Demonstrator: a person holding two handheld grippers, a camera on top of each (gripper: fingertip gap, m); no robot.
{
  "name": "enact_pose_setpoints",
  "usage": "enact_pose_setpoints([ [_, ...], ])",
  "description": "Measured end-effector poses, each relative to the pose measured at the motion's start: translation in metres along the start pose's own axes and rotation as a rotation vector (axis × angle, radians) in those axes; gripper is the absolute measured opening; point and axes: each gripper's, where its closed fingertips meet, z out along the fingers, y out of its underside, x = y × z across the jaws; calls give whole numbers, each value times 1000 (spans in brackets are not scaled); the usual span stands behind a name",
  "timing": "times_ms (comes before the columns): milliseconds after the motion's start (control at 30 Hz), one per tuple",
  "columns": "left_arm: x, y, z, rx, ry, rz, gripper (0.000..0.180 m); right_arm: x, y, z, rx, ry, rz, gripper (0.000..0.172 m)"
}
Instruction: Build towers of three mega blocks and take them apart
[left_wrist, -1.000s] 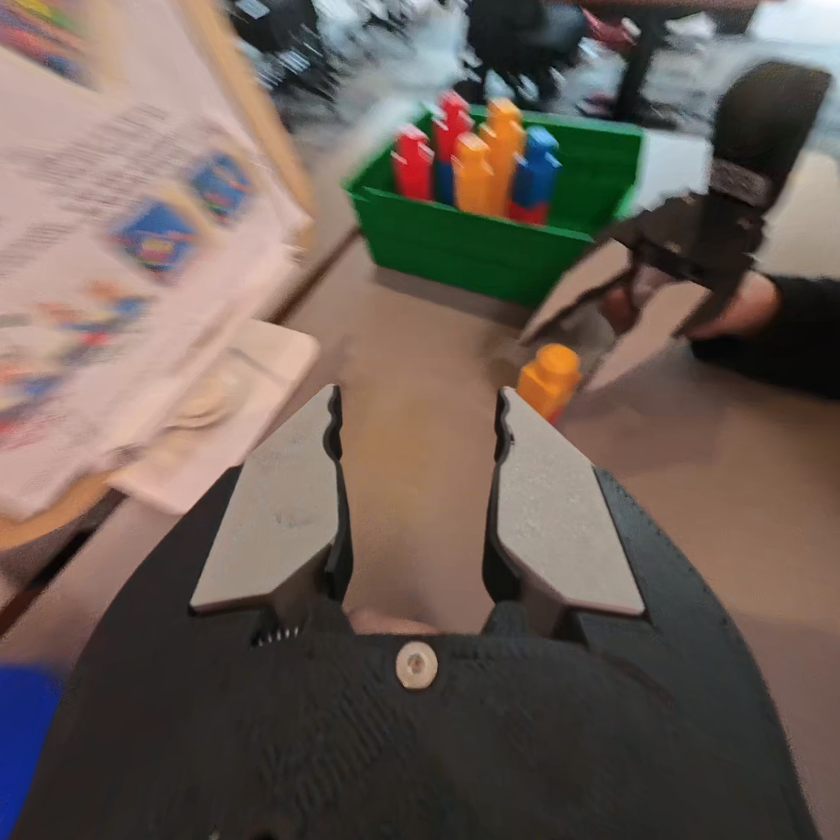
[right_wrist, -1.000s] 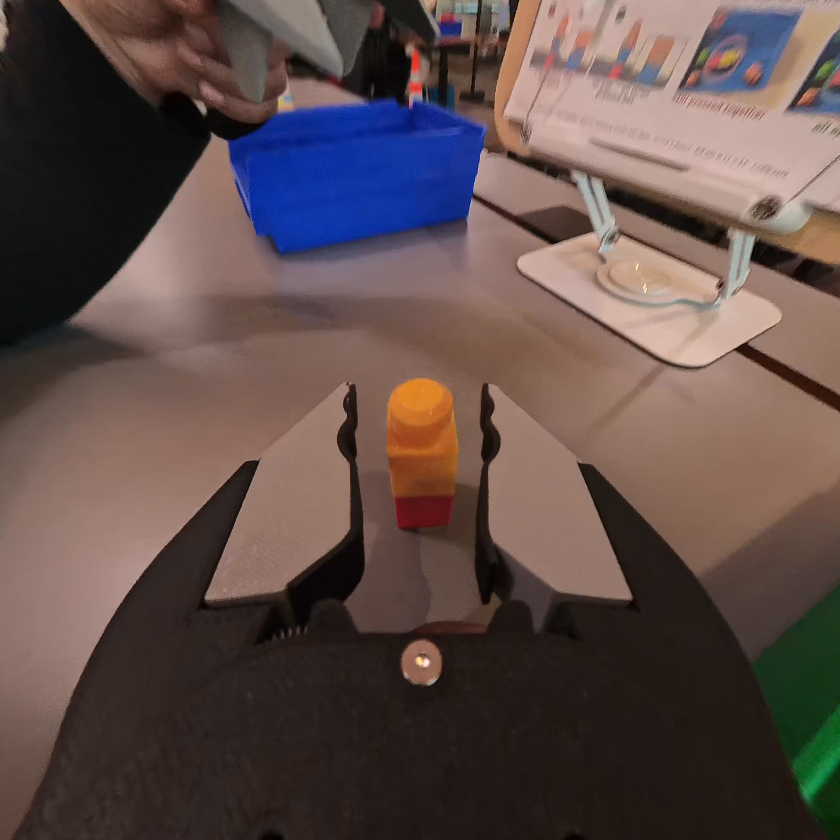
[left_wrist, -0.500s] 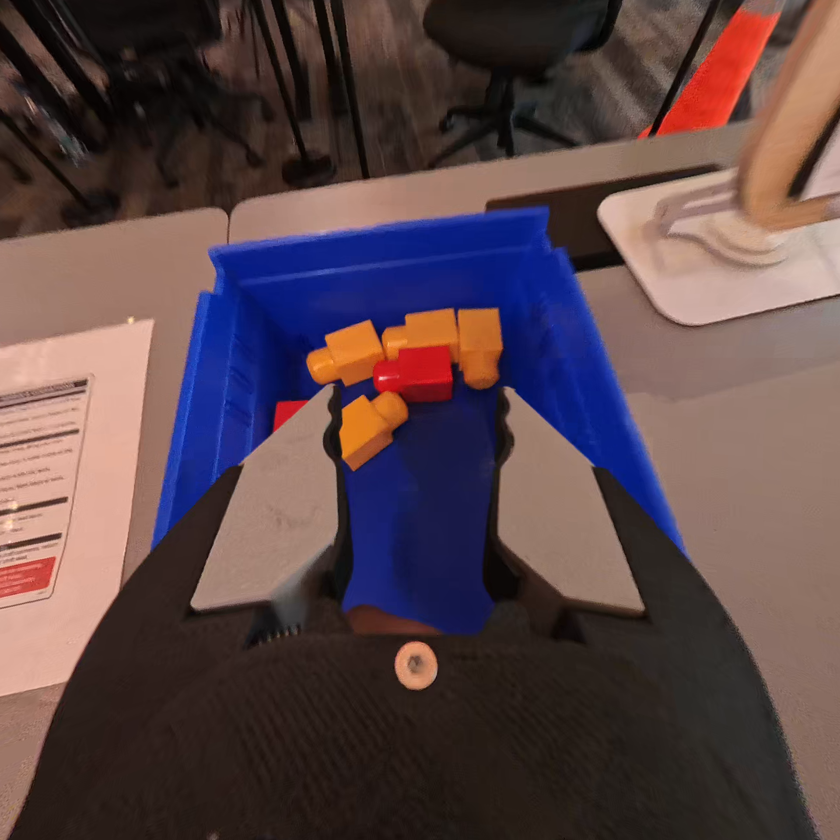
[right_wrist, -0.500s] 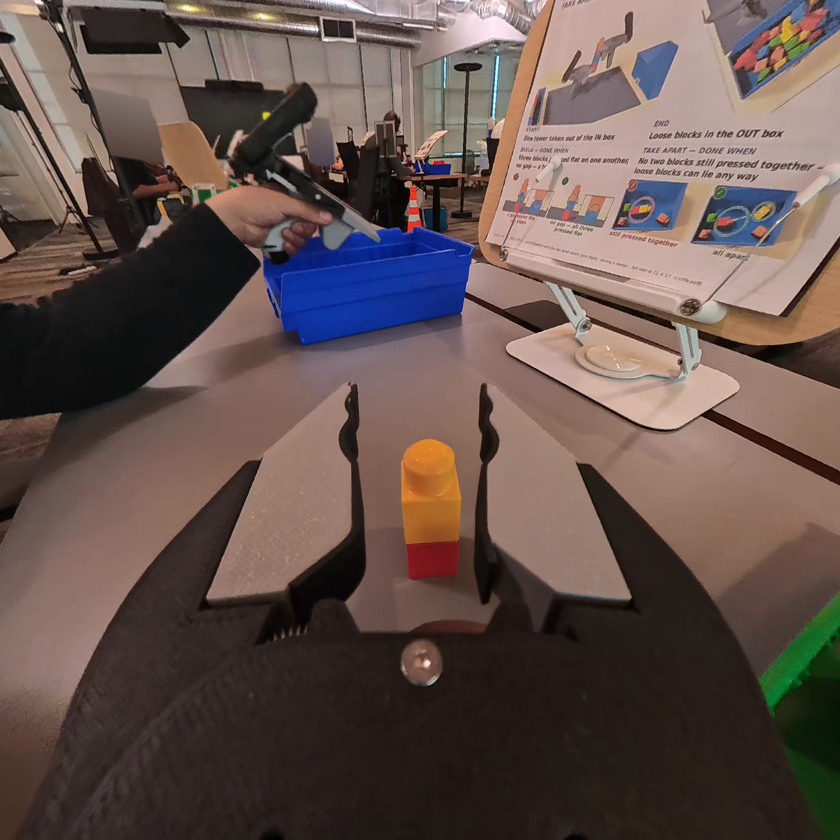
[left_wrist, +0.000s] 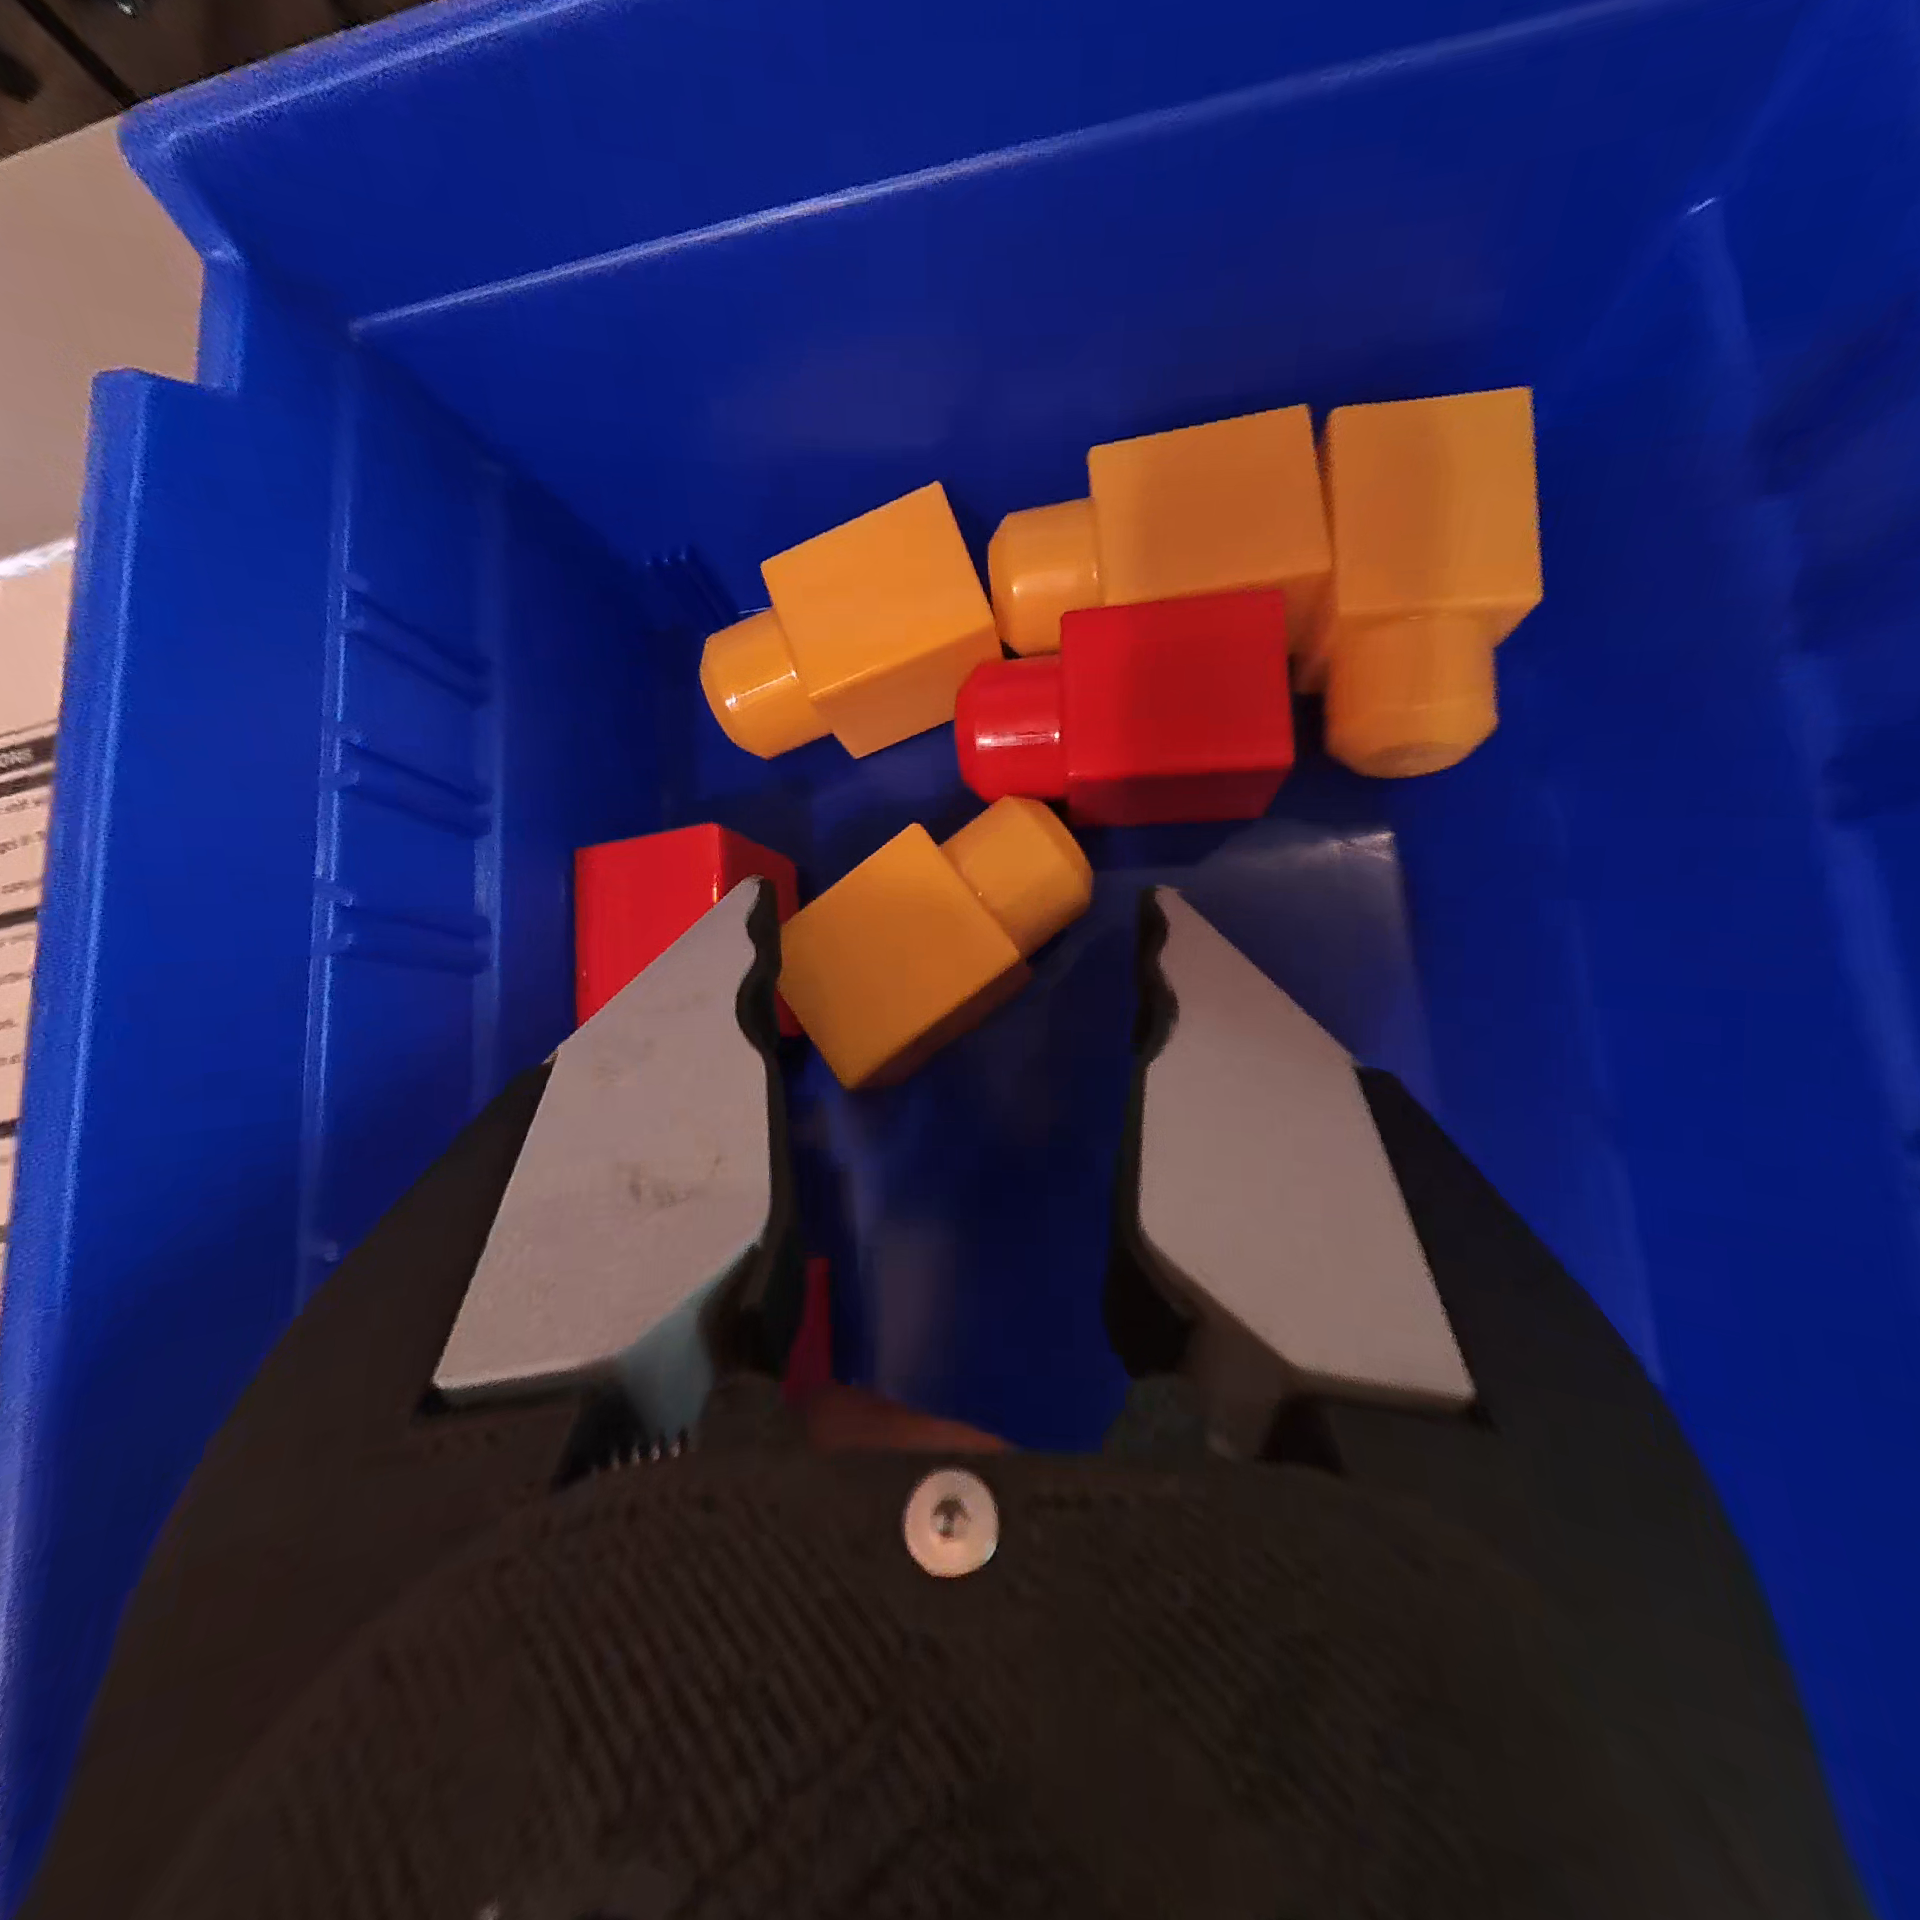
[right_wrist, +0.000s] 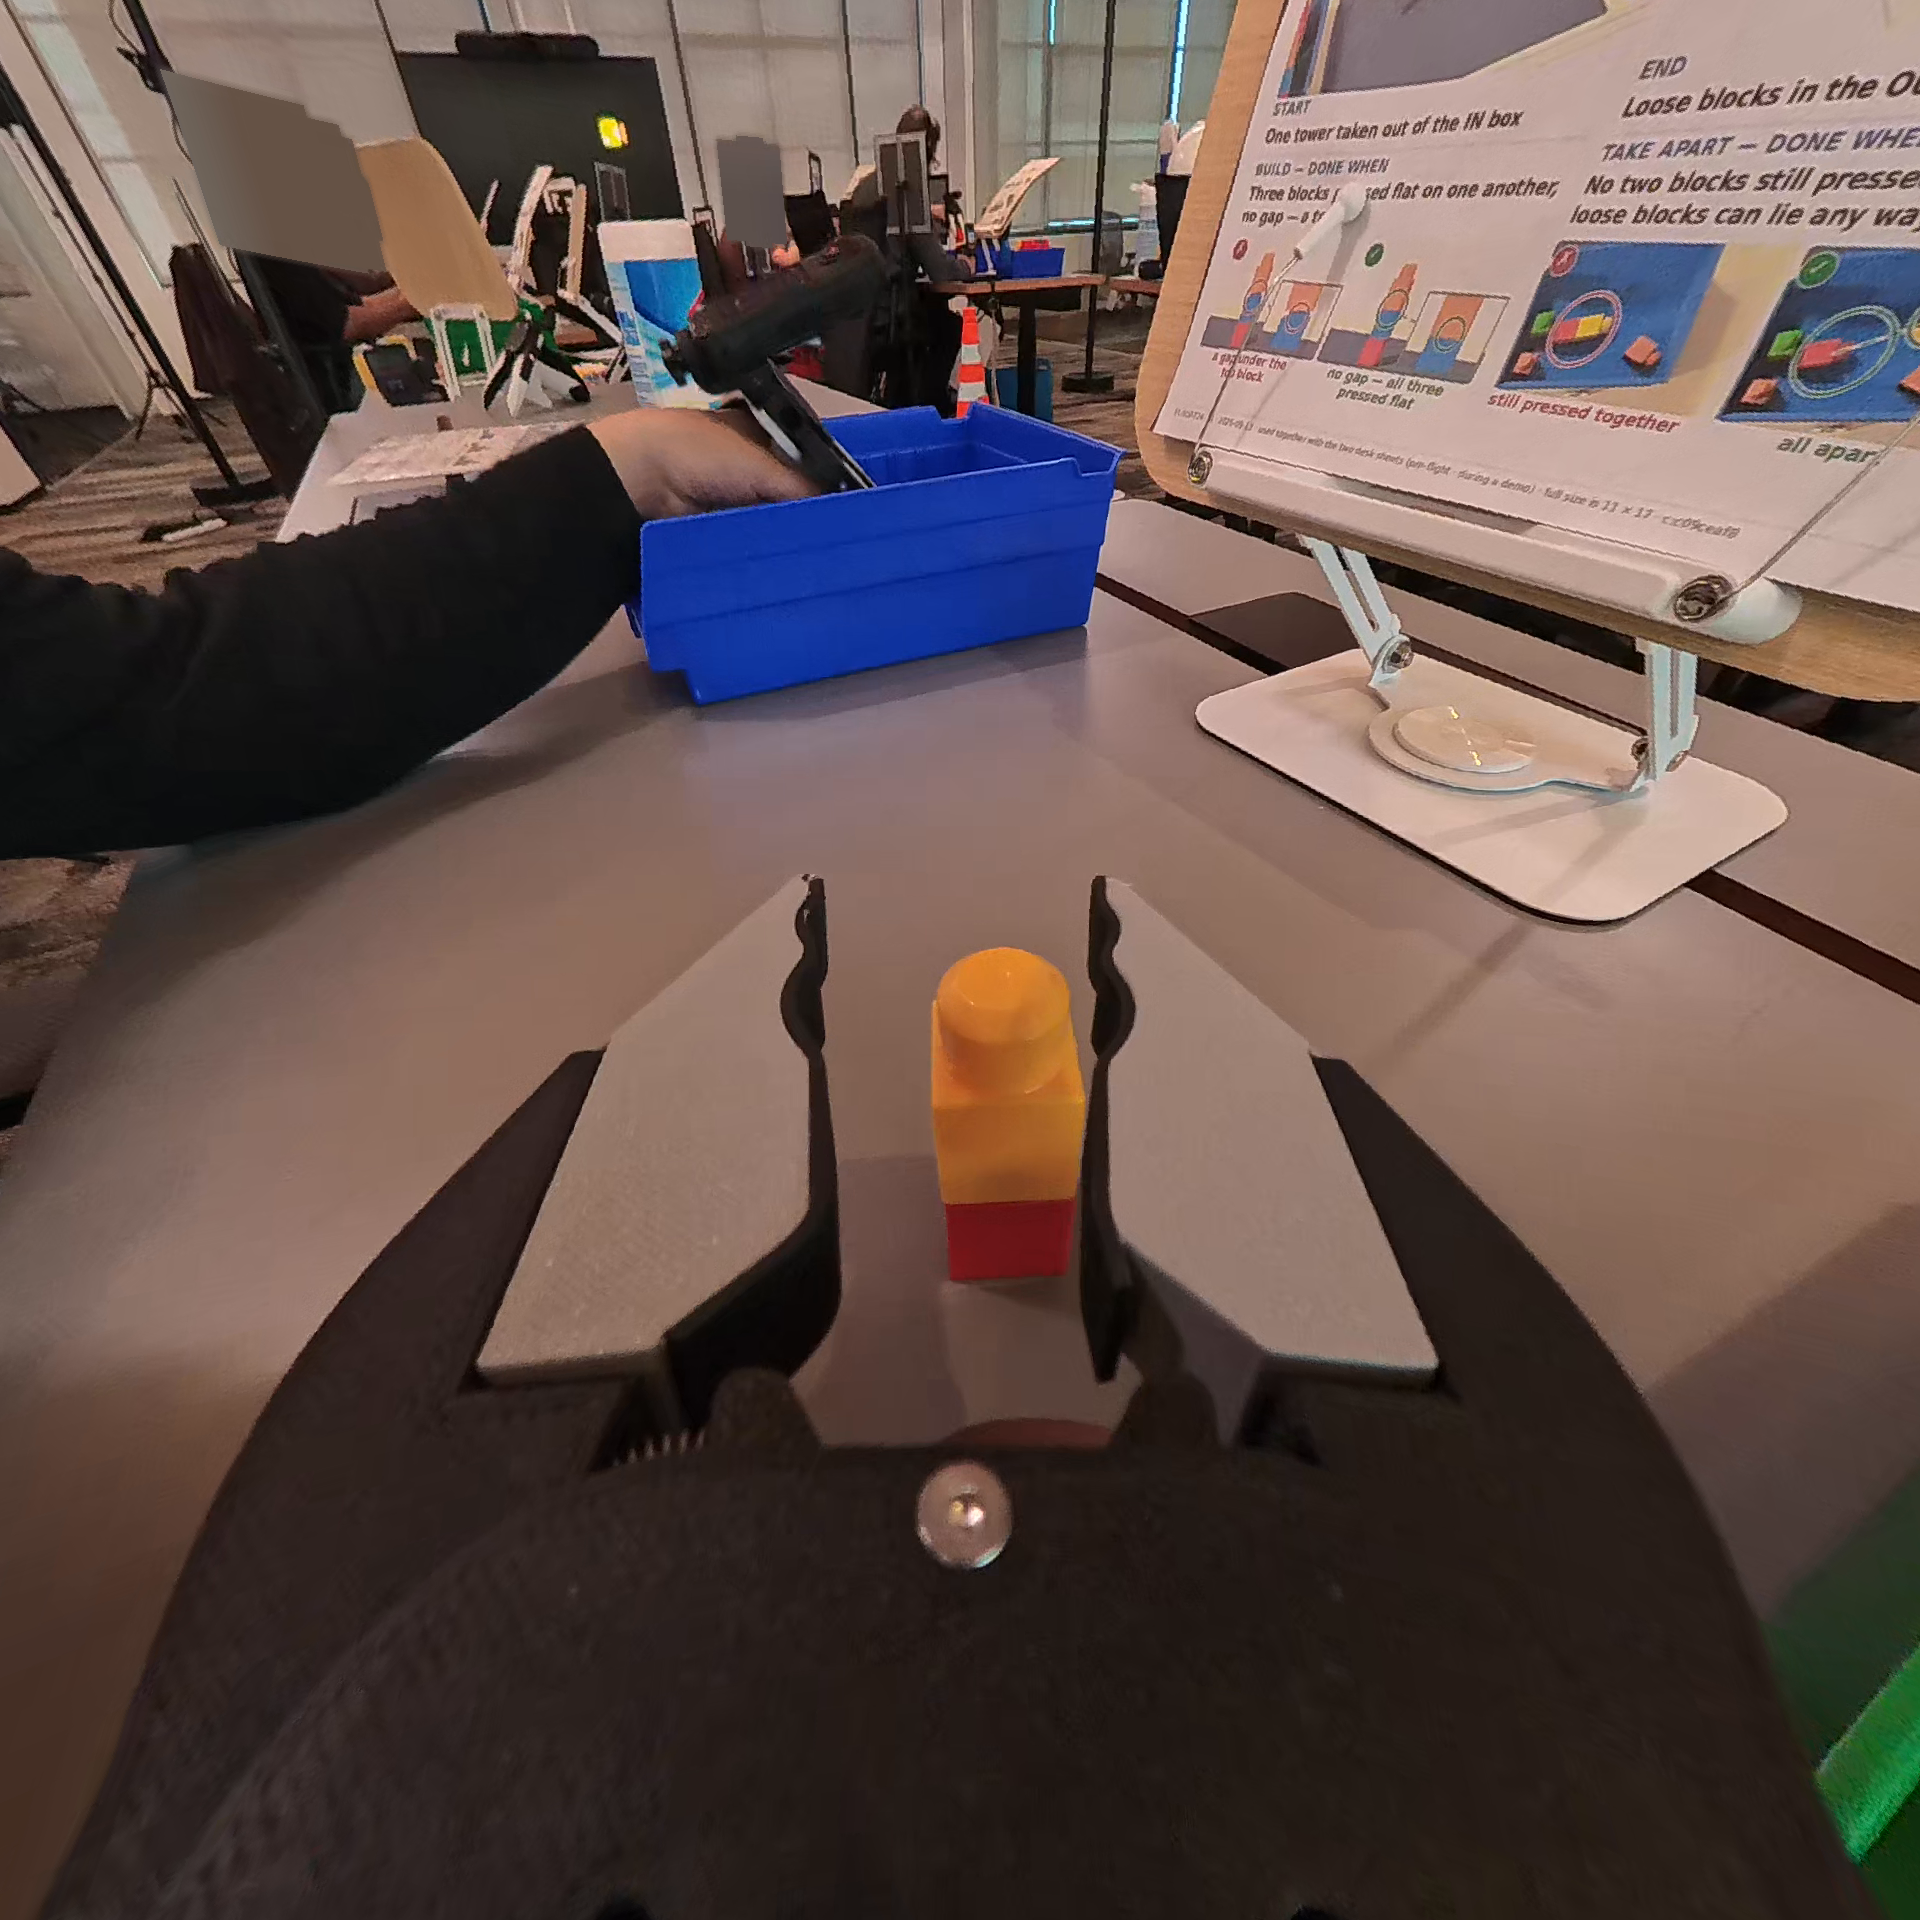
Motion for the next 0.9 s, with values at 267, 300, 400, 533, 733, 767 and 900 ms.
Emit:
enact_pose_setpoints([
  [267,6,15,-6,-88,-20,132,69,-5,-7,-4,20,-13,-5,47],
  [300,12,16,-10,-84,30,136,72,-6,-8,-4,21,-18,-5,47],
  [400,34,19,-30,-88,220,105,46,-7,-9,-4,24,-21,-13,47],
  [533,32,18,-36,-87,196,129,54,-10,-7,-3,15,-33,-10,47],
  [733,50,25,-14,-140,229,138,62,-9,-7,-3,11,-26,-18,46],
  [767,52,19,-14,-105,250,111,42,-8,-7,-3,12,-24,-18,46],
  [900,48,2,-34,-47,234,134,35,-5,-9,-5,19,-13,-12,45],
])
